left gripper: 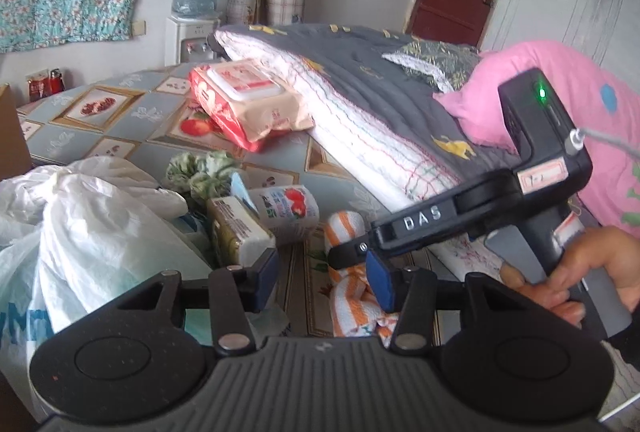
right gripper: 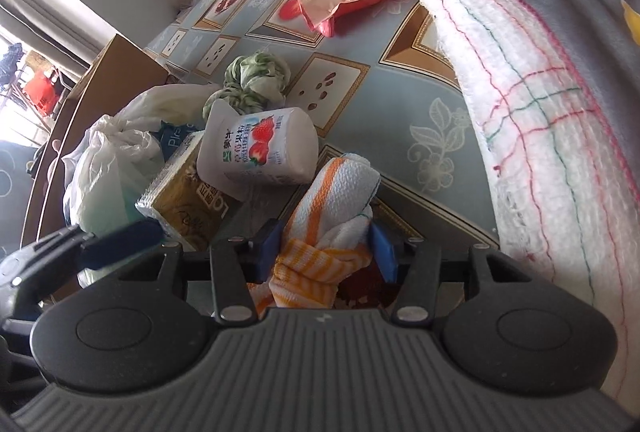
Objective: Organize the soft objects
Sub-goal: 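Grasp the small beige box with the left gripper while the right gripper holds the cloth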
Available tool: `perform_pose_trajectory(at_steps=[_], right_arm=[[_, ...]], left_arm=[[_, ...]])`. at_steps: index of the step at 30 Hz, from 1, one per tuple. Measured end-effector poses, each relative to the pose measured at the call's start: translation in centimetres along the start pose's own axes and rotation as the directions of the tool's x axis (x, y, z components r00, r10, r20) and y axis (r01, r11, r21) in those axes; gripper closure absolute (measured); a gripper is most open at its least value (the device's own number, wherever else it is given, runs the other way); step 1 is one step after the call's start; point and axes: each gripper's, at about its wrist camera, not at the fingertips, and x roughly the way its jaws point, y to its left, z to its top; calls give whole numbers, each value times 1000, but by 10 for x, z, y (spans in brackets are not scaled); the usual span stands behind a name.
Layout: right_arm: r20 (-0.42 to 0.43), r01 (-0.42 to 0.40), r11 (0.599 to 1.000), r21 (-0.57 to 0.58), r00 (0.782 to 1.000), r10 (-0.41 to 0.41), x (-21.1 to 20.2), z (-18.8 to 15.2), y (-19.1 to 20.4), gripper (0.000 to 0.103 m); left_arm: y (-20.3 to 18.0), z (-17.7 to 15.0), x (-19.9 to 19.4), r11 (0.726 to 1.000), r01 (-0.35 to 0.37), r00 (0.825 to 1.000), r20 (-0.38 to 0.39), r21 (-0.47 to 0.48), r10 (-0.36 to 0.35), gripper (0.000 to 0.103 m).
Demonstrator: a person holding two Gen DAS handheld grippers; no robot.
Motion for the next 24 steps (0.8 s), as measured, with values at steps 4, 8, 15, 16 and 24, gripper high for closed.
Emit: perform_pose_trajectory(at_steps=[4, 8, 15, 16, 24], right_arm=[[-9, -35, 999, 12, 999, 35, 3, -1, -1, 56], [-17, -40, 999, 2, 999, 40, 3, -1, 0, 56], [-10, -55, 998, 33, 998, 56, 2, -1, -5, 56], [-9, -57, 998, 35, 998, 58, 2, -1, -6, 56], [-7, -69, 996, 60, 998, 69, 0, 0, -9, 56]], left_arm=[[-7, -2, 12, 1000, 22, 999, -44, 10, -22, 52], [-11, -5, 9, 1000, 10, 999, -36, 24, -9, 51], [-9, 2, 2, 995, -85, 996, 13, 54, 85, 51], [-11, 3, 0, 993, -100, 995, 24, 65, 99, 51], [-6, 13, -1, 983, -165, 985, 62, 80, 160, 51]])
